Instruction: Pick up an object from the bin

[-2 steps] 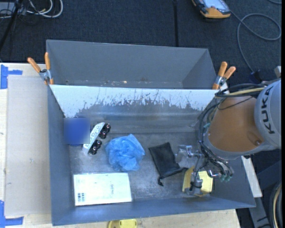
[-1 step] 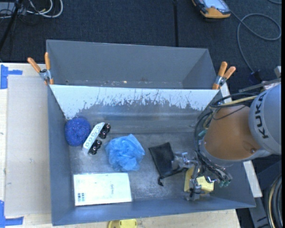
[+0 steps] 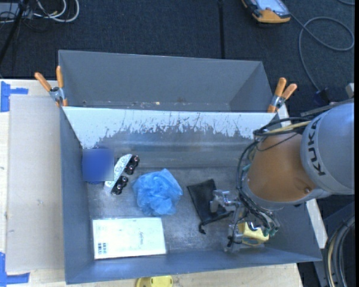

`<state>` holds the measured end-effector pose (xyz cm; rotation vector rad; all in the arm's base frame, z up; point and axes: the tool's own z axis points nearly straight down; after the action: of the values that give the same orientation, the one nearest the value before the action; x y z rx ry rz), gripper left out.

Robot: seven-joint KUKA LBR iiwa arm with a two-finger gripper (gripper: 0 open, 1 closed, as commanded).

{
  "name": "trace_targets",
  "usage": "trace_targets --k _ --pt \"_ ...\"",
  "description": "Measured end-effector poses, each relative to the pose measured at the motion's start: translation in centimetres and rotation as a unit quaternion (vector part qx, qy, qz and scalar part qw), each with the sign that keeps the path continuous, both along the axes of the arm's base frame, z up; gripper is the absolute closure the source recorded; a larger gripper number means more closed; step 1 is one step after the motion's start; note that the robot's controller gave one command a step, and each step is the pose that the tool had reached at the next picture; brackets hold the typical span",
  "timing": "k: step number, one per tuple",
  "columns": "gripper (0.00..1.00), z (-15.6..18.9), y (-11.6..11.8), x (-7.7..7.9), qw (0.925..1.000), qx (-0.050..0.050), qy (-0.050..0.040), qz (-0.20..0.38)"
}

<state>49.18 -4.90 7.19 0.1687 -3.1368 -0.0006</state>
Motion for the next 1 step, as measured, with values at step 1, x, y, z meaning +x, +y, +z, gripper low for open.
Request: trace_targets --k 1 --pt "0.00 -0.03 2.04 -0.93 0.9998 0.000 -0.0027 -0.022"
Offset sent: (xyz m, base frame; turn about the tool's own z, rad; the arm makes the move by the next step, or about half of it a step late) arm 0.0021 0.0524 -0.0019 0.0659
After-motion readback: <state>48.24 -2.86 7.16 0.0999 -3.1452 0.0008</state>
